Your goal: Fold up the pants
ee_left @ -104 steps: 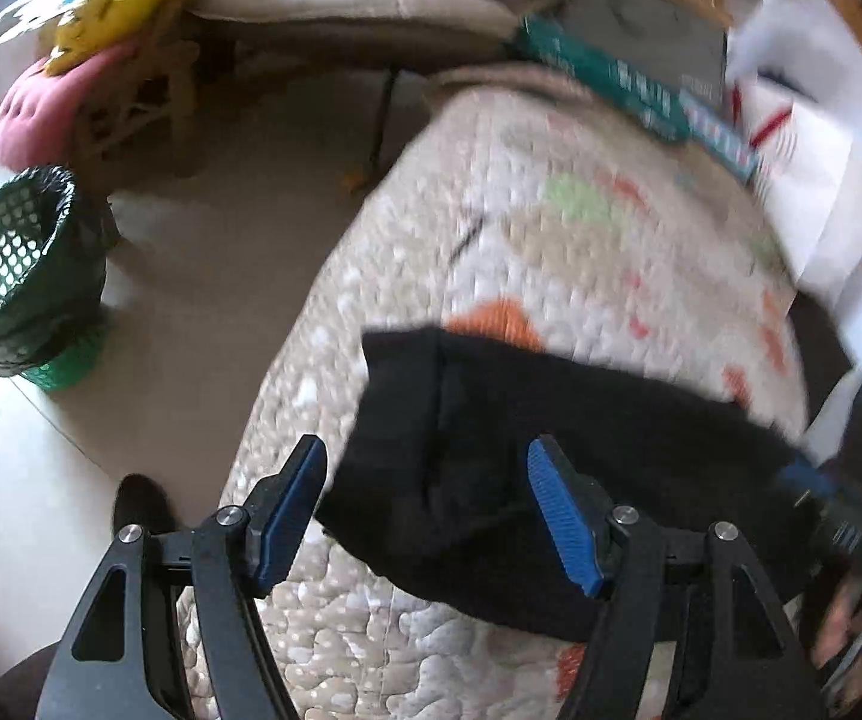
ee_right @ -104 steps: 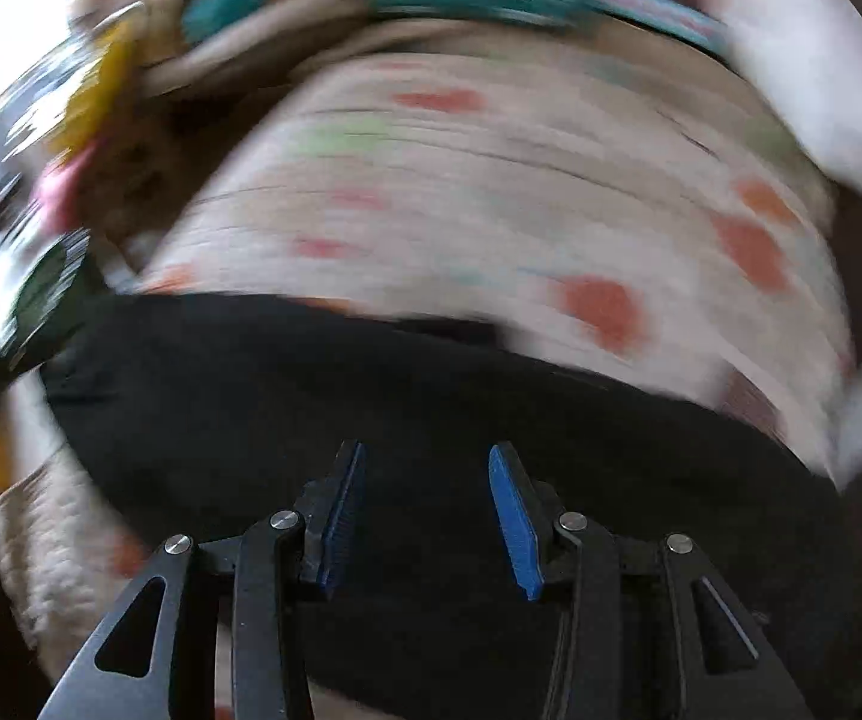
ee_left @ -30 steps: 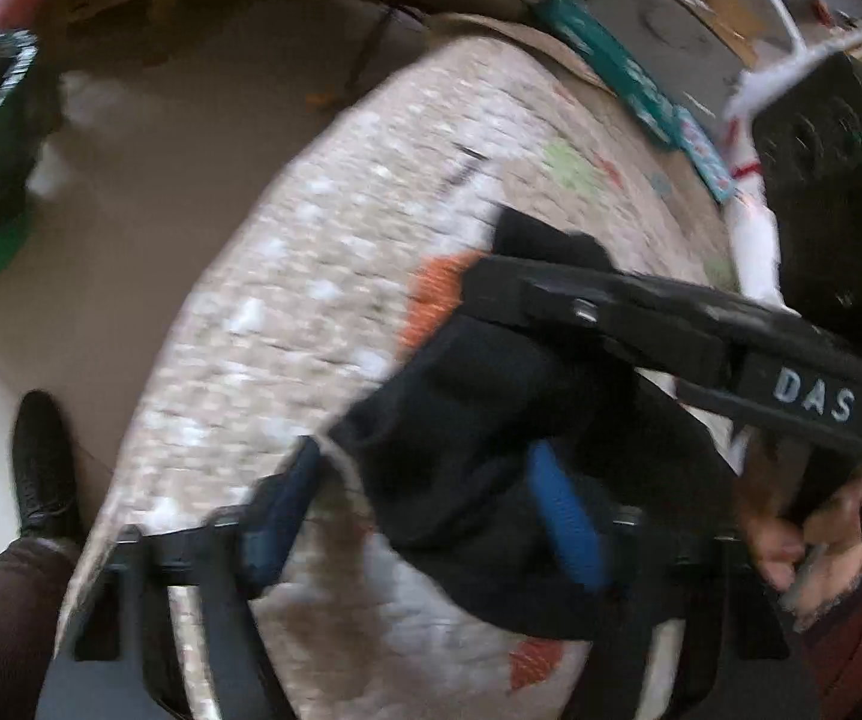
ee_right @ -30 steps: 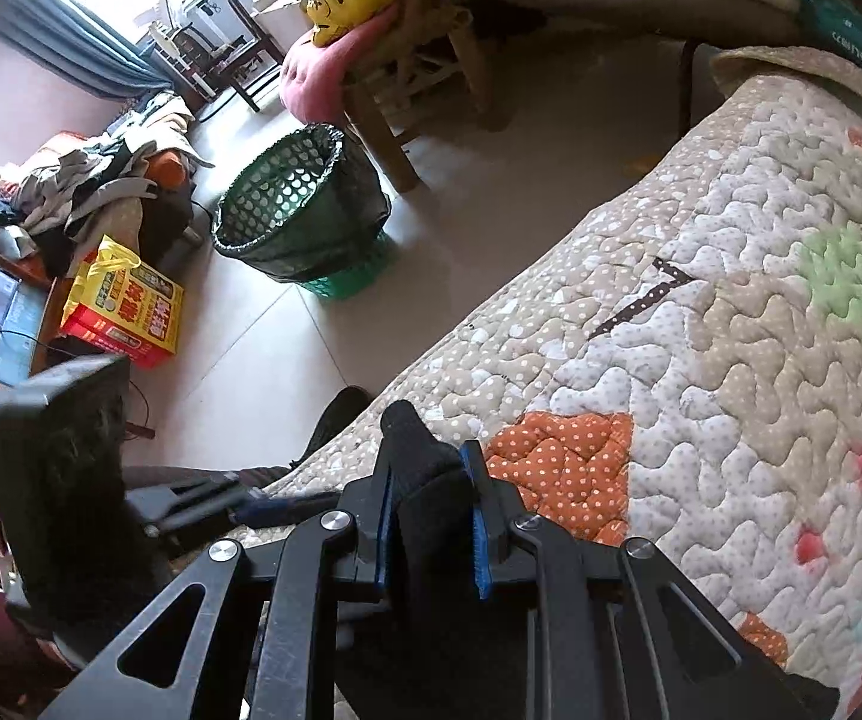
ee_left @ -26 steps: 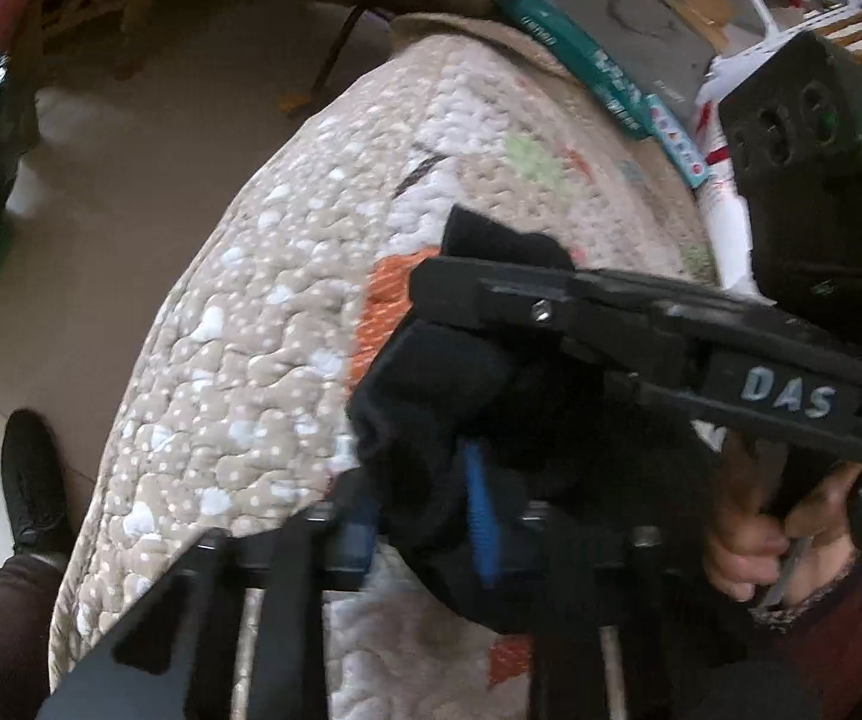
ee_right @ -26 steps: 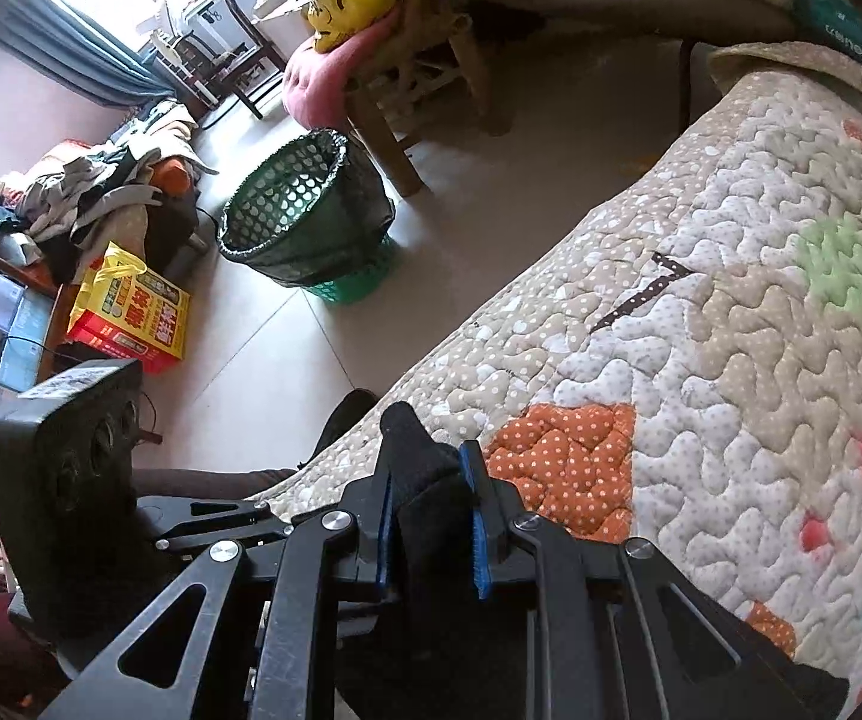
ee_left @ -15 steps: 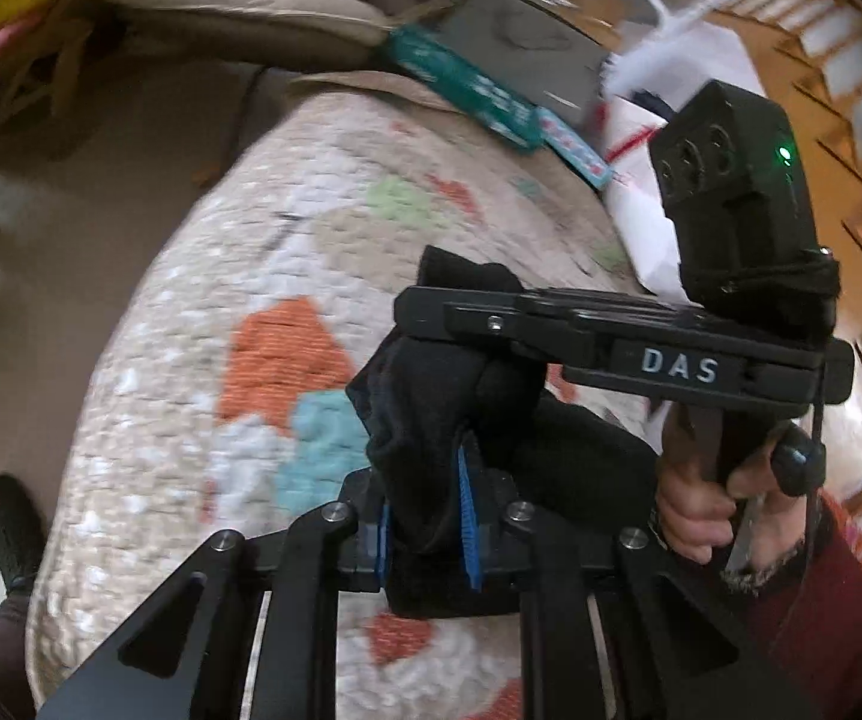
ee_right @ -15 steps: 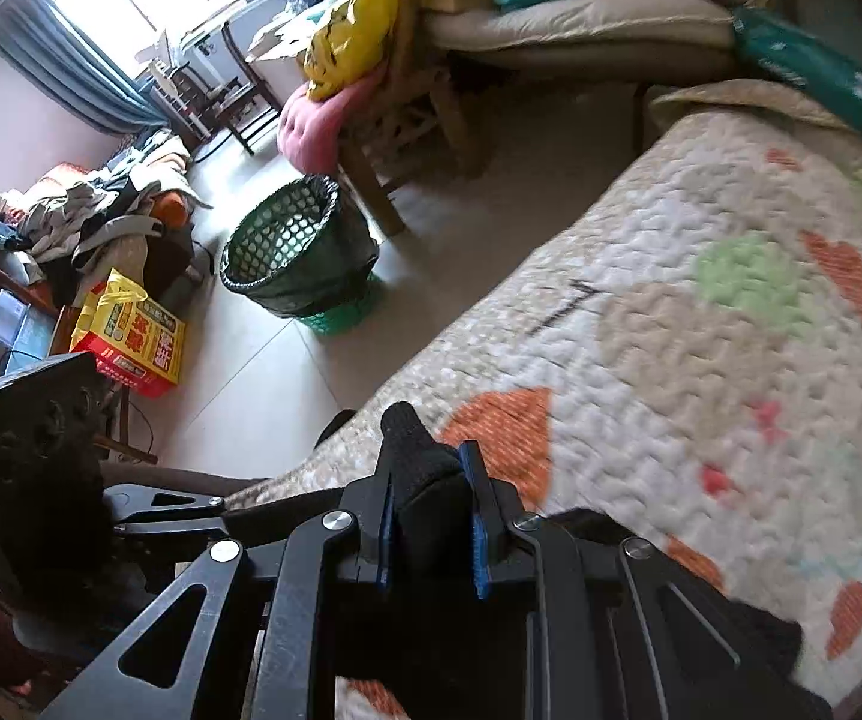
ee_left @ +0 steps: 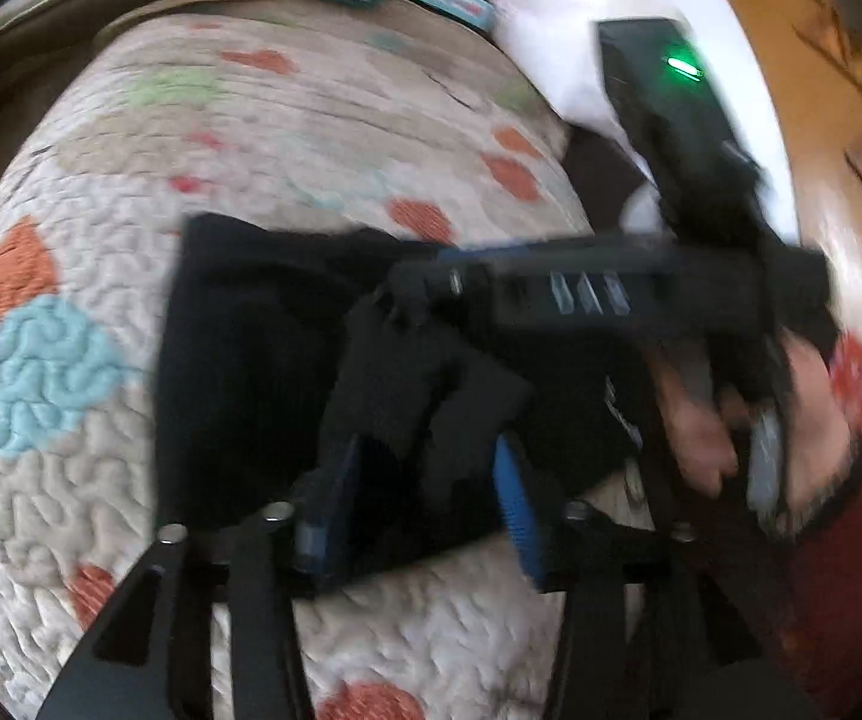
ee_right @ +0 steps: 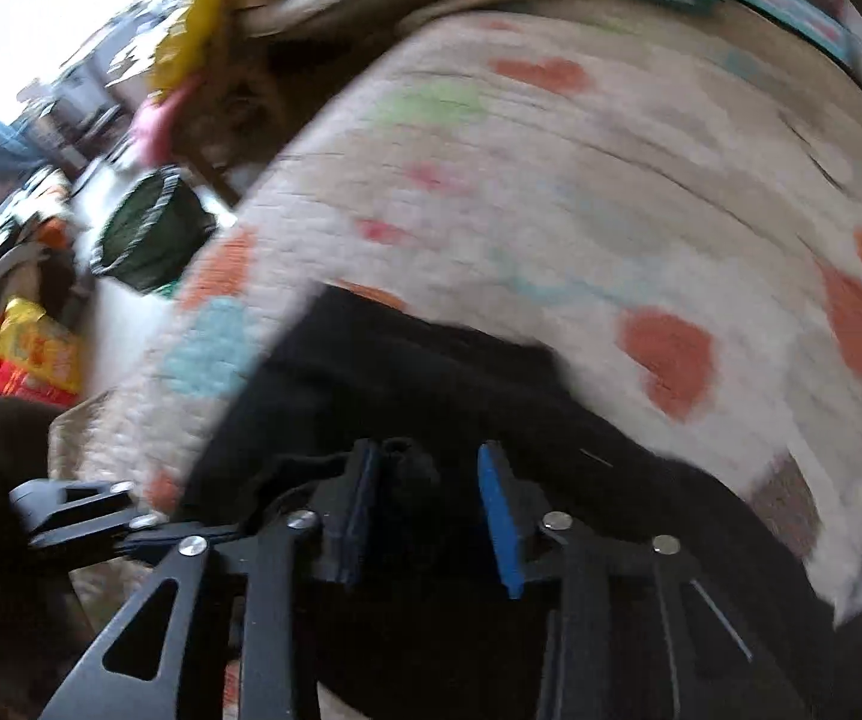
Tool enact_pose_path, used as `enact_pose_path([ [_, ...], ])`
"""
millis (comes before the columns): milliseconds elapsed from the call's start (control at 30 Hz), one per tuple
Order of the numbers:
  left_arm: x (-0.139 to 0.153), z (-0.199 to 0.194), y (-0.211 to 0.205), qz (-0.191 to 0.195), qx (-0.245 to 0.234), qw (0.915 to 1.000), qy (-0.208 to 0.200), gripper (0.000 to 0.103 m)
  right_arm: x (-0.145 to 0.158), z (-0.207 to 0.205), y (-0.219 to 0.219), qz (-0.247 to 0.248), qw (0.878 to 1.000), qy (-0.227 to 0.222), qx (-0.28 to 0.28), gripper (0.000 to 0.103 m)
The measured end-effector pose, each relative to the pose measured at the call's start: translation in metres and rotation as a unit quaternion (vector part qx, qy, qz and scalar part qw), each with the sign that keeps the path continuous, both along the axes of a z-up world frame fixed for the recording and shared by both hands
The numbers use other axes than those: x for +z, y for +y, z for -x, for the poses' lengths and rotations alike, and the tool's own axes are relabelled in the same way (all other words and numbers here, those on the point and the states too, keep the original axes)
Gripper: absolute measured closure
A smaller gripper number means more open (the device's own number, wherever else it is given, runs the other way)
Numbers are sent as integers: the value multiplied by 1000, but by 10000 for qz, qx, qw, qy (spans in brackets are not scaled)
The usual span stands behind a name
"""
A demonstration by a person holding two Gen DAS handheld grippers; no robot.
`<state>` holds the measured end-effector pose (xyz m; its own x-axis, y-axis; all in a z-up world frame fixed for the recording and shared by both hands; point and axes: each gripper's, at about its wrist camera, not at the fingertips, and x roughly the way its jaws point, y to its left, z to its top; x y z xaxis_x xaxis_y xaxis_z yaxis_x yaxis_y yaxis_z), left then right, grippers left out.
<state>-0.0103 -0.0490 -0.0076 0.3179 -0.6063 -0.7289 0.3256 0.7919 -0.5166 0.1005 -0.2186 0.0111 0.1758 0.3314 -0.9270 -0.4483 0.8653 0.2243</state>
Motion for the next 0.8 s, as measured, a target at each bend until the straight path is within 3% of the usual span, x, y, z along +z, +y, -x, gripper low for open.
enact_pose_path([
  [67,8,16,-6,-64,-302,9995,-99,50,3,-1,-30,-48,9992,-33,-399,51],
  [200,25,38,8,12,-476,9987,-189,48,28,0,-69,-173,9917,-429,-1202,51],
  [333,22,28,46,-64,308,9994,-151,48,58,15,-62,-833,9862,-634,-1281,51],
  [400,11,11,65,-152,823,9965,-22,48,59,23,-44,-1332,9844,-407,-1070,52],
  [500,-4,-7,74,-338,1163,9926,66,48,39,36,-21,-1858,9792,163,-793,53],
  [600,-26,-19,73,-175,1195,9920,368,48,2,41,-10,-1215,9881,469,-818,53],
  [667,-35,-23,64,-223,1119,9927,401,48,-18,38,-17,-740,9897,636,-1050,65],
  [733,-42,-21,56,-247,1009,9937,431,48,-20,35,-25,-598,9874,680,-1298,73],
  [800,-48,-18,50,-241,941,9944,415,48,-7,33,-24,-518,9887,465,-1329,70],
])
